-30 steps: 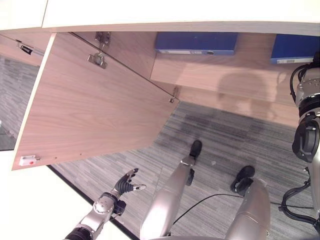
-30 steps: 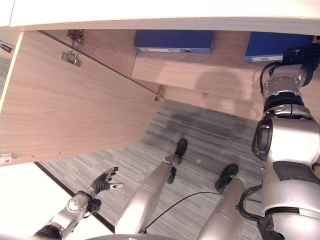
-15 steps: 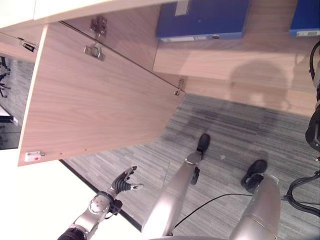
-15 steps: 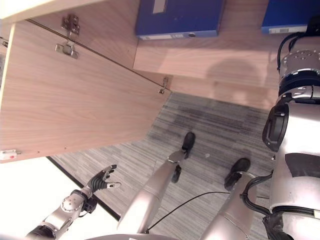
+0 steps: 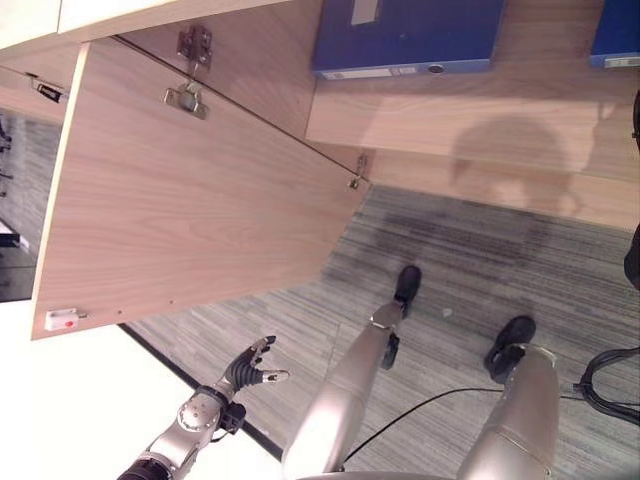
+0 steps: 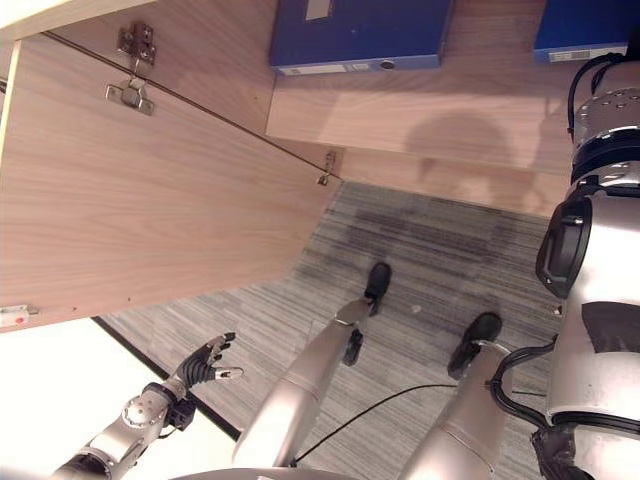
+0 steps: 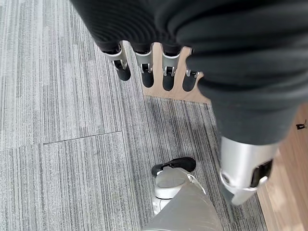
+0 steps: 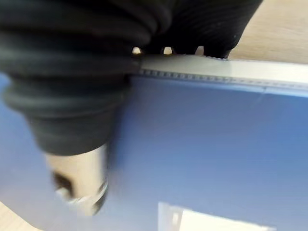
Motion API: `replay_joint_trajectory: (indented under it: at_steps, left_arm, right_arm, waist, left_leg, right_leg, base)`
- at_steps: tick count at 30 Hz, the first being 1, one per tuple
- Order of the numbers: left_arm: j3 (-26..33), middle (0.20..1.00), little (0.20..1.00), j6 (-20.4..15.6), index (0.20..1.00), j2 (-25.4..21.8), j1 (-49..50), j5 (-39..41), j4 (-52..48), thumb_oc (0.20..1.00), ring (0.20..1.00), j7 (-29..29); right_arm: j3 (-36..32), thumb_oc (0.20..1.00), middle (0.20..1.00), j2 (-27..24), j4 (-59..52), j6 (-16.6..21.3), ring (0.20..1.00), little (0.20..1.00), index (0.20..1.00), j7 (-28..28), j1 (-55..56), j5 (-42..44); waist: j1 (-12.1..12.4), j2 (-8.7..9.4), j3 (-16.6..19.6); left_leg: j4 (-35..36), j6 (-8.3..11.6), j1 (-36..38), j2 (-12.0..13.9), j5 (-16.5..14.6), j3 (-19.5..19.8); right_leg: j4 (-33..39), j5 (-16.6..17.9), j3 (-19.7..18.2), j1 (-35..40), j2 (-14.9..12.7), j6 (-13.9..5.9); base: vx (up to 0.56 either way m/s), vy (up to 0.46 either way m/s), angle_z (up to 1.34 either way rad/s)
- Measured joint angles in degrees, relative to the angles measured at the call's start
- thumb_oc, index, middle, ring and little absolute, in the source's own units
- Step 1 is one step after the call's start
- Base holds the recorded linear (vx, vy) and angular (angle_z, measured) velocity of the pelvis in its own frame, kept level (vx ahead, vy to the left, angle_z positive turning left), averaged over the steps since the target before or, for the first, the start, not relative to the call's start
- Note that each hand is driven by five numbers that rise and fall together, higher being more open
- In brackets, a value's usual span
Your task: Put the empty folder in the office cabinet
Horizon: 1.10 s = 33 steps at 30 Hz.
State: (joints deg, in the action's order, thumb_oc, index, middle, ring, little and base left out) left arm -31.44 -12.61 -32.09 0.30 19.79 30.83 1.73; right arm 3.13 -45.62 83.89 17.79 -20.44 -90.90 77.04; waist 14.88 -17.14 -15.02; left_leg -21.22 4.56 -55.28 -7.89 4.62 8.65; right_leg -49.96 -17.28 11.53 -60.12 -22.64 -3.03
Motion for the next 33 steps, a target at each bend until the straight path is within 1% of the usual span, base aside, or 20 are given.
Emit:
replay_joint_trajectory:
  at_steps: [3, 7, 8, 14, 16, 17, 21, 23, 24, 29, 31, 33]
  left_arm:
    - [-0.03, 1.000, 1.000, -0.02, 1.000, 0.00, -0.04, 0.00, -0.13, 1.000, 1.000, -0.21]
    - [-0.02, 1.000, 1.000, 0.02, 1.000, 0.00, -0.04, -0.01, 0.04, 1.000, 1.000, -1.14]
    - [-0.02, 1.000, 1.000, 0.01, 1.000, 0.00, -0.05, -0.01, 0.05, 1.000, 1.000, -1.25]
    - [-0.04, 1.000, 1.000, 0.00, 1.000, -0.27, -0.26, -0.05, 0.09, 1.000, 1.000, -2.95]
    - [-0.05, 1.000, 1.000, 0.10, 1.000, -0.55, -0.34, -0.14, 0.64, 1.000, 1.000, -4.19]
    - [-0.06, 1.000, 1.000, 0.08, 1.000, -0.61, -0.34, -0.22, 0.62, 1.000, 1.000, -4.50]
    - [-0.11, 1.000, 1.000, 0.14, 1.000, -0.75, -0.61, -0.51, 1.70, 1.000, 1.000, -5.91]
    - [-0.16, 1.000, 1.000, 0.13, 1.000, -0.75, -0.61, -0.54, 2.38, 1.000, 1.000, -6.71]
    - [-0.30, 1.000, 1.000, 0.17, 1.000, -0.75, -0.77, -0.58, 2.75, 1.000, 1.000, -6.94]
    - [-0.73, 1.000, 1.000, 0.21, 1.000, -0.69, -1.15, -1.07, 2.79, 1.000, 1.000, -7.93]
    - [-0.64, 1.000, 1.000, 0.25, 1.000, 0.20, -1.36, -1.06, 3.34, 1.000, 1.000, -8.65]
    - [-0.66, 1.000, 1.000, 0.20, 1.000, 0.43, -1.46, -1.05, 3.69, 1.000, 1.000, -8.68]
  right_arm:
    - [0.52, 1.000, 1.000, 0.20, 0.32, -1.16, 1.000, 1.000, 1.000, -0.49, 0.00, -0.03]
    - [1.05, 1.000, 1.000, -0.03, 1.76, -3.01, 1.000, 1.000, 1.000, -1.01, -0.01, -2.24]
    - [1.35, 1.000, 1.000, -0.07, 1.88, -3.54, 1.000, 1.000, 1.000, -1.13, -0.02, -2.66]
    - [2.38, 1.000, 1.000, -0.91, 4.38, -7.38, 1.000, 1.000, 1.000, -3.26, -0.88, -9.10]
    - [4.33, 1.000, 1.000, -1.04, 5.90, -9.89, 1.000, 1.000, 1.000, -4.93, -0.89, -12.83]
    - [4.51, 1.000, 1.000, -1.09, 6.44, -10.47, 1.000, 1.000, 1.000, -5.20, -0.85, -13.22]
    - [4.58, 1.000, 1.000, -0.73, 8.51, -12.96, 1.000, 1.000, 1.000, -7.34, -0.79, -15.80]
    - [6.65, 1.000, 1.000, 0.45, 8.58, -14.31, 1.000, 1.000, 1.000, -8.46, -0.15, -18.39]
    - [6.84, 1.000, 1.000, 1.08, 8.92, -14.75, 1.000, 1.000, 1.000, -8.74, 0.10, -20.04]
    - [6.63, 1.000, 1.000, 2.00, 8.98, -15.82, 1.000, 1.000, 1.000, -10.15, 0.38, -22.12]
    - [6.74, 1.000, 1.000, 4.19, 8.76, -15.89, 1.000, 1.000, 1.000, -10.50, 1.73, -23.39]
    - [6.37, 1.000, 1.000, 5.29, 8.76, -15.90, 1.000, 1.000, 1.000, -10.24, 3.48, -24.23]
  waist:
    - [-0.65, 1.03, -0.52]
    - [-1.09, 2.23, -0.77]
    - [-1.42, 2.53, -0.93]
    - [-1.87, 3.48, -1.25]
    - [-1.93, 4.43, -1.93]
    - [-1.91, 4.61, -1.98]
    - [-1.96, 5.44, -1.92]
    - [-2.27, 5.88, -2.16]
    - [-2.47, 6.04, -2.24]
    - [-2.67, 6.41, -2.22]
    - [-3.15, 6.70, -2.21]
    - [-3.25, 7.43, -2.12]
  left_leg:
    - [-0.25, -0.04, -0.10, 0.06, 0.07, 0.08]
    - [-0.37, -0.31, -0.11, 0.14, 0.35, 0.06]
    - [-0.56, -0.35, -0.12, 0.14, 0.48, 0.05]
    - [-0.96, -0.38, -0.08, 0.19, 0.49, 0.05]
    - [-0.98, -0.46, 0.56, 0.66, 0.43, 0.03]
    - [-0.98, -0.48, 0.70, 0.79, 0.41, 0.07]
    - [-1.16, -0.48, 1.06, 1.37, 0.40, 0.15]
    - [-1.09, -0.48, 1.69, 1.57, 0.39, 0.11]
    - [-1.09, -0.52, 1.93, 1.71, 0.35, 0.14]
    - [-1.20, -0.80, 2.03, 1.77, 0.15, 0.09]
    - [-1.14, -0.88, 2.64, 2.24, 0.10, 0.01]
    - [-0.89, -0.88, 3.22, 2.63, 0.08, -0.13]
  right_leg:
    - [-0.08, 0.08, 0.00, 0.01, 0.16, 0.13]
    - [0.27, 0.43, 0.01, 0.07, 0.30, 0.34]
    - [0.38, 0.75, 0.03, 0.09, 0.30, -0.14]
    - [0.76, 1.34, 0.15, 0.55, 0.44, 0.14]
    - [1.53, 1.75, 0.26, 1.54, 1.10, 0.32]
    - [1.74, 1.79, 0.40, 1.83, 1.22, 0.38]
    - [2.76, 2.13, 1.01, 2.90, 1.86, 0.57]
    - [3.25, 2.36, 1.05, 3.63, 2.17, 0.48]
    - [3.50, 2.46, 1.23, 4.01, 2.32, 0.49]
    - [3.87, 2.67, 1.27, 4.31, 2.38, 0.43]
    - [5.01, 3.20, 1.29, 5.27, 3.06, 0.31]
    - [5.64, 3.40, 1.29, 5.88, 3.46, 0.39]
  base:
    - [0.00, 0.000, 0.00]
    - [0.00, 0.000, 0.00]
    - [0.00, 0.000, 0.00]
    - [-0.01, -0.002, 0.00]
    - [-0.04, -0.032, -0.09]
    - [-0.03, -0.028, -0.08]
    - [-0.01, -0.014, -0.04]
    - [-0.01, -0.021, -0.05]
    - [-0.01, -0.010, -0.03]
    - [0.00, -0.004, -0.01]
    - [0.00, -0.034, -0.13]
    - [0.00, -0.021, -0.10]
